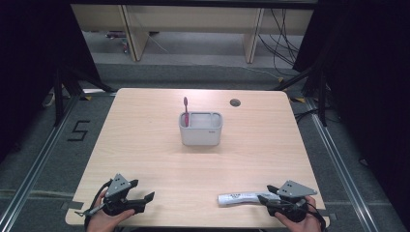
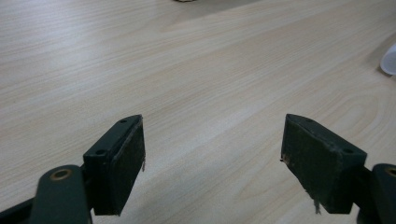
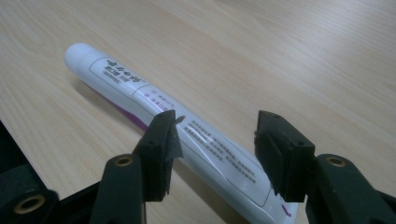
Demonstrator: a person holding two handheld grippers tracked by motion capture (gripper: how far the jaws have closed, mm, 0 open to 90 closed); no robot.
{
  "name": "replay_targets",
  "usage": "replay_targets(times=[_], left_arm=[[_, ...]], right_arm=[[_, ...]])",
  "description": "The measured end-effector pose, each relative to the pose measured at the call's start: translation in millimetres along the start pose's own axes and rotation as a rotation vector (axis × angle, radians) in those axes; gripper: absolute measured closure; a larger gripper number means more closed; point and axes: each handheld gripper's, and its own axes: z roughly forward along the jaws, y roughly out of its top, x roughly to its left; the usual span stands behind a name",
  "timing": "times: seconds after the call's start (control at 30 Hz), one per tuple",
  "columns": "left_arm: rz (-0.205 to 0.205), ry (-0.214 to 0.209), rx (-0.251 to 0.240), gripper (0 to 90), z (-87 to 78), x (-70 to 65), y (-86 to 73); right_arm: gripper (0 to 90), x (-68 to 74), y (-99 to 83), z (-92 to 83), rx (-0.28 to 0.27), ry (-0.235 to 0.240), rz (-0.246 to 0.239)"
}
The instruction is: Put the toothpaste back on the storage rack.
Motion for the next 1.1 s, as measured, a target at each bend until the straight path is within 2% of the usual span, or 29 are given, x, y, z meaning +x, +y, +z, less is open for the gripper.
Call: replay_targets(times=[0.03,0.07,0.1,0.13,0.17,0.2,0.23,0.3,0.33,0.4,0.47,0.57,0.67,0.7,0.8,0.87,1.03,1.1], left_arm=[[0.001,0.000,0.000,21.4,0.2,0.0,0.1],[-0.001,-0.002,-0.004,21.5,0.6,0.0,0.0],[0.004,-0.005,-0.003,21.6,0.8,0.3,0.2],[0.000,-0.003,-0.004,21.6,1.1,-0.3,0.3],[-0.006,-0.002,-0.005,21.7,1.5,-0.9,0.1],[0.004,-0.004,0.004,21.8,1.2,-0.4,0.0],[0.003,-0.004,-0.002,21.8,1.5,-0.8,-0.4],[0.004,-0.005,0.002,21.9,1.3,-0.3,-0.5],[-0.004,-0.005,-0.002,22.0,1.6,-0.8,-0.4],[0.006,-0.006,0.004,22.1,1.2,-0.2,-0.1],[0.008,-0.004,0.007,22.2,1.2,-0.8,0.0],[0.013,-0.013,0.011,22.3,2.9,-1.5,0.0],[0.006,-0.012,0.009,22.3,3.5,-2.2,-1.2],[0.007,-0.014,0.006,22.3,3.5,-1.9,-1.6],[0.012,-0.004,0.021,22.4,1.5,-1.6,-1.5],[0.012,-0.011,0.016,22.4,1.9,-1.1,-2.1],[0.012,-0.012,0.018,22.4,2.6,-2.1,-2.9],[0.016,-0.011,0.020,22.4,2.6,-2.1,-3.1]], right_arm=[[52.5,0.9,-0.3,-1.0,0.000,-0.011,0.003],[53.6,0.8,-0.4,-1.5,-0.001,-0.011,-0.015],[55.0,2.0,-0.9,-1.5,0.000,-0.005,-0.006],[58.5,1.0,-0.9,-1.8,-0.011,-0.004,-0.037],[61.2,2.5,-1.3,-2.2,-0.006,0.007,-0.028],[63.8,2.3,-1.2,-2.0,-0.005,0.022,-0.040],[66.6,2.7,-1.2,-2.3,-0.014,0.006,-0.053],[70.2,3.0,-1.0,-2.6,-0.005,0.024,-0.067],[74.2,3.1,-1.4,-2.7,-0.007,0.013,-0.089],[78.4,4.4,-1.7,-2.6,-0.001,0.026,-0.096],[81.7,4.0,-1.6,-2.7,-0.011,0.019,-0.129],[88.8,4.7,-3.1,-4.0,-0.004,0.038,-0.124],[90.0,3.8,-4.6,-3.7,0.006,0.043,-0.129],[90.0,3.5,-4.9,-3.0,0.006,0.046,-0.146],[90.0,4.1,-5.9,-1.8,0.019,0.052,-0.139],[90.0,4.2,-6.0,-2.1,0.022,0.056,-0.148],[90.0,3.8,-7.3,0.2,0.047,0.047,-0.178],[90.0,3.9,-7.5,0.4,0.051,0.044,-0.176]])
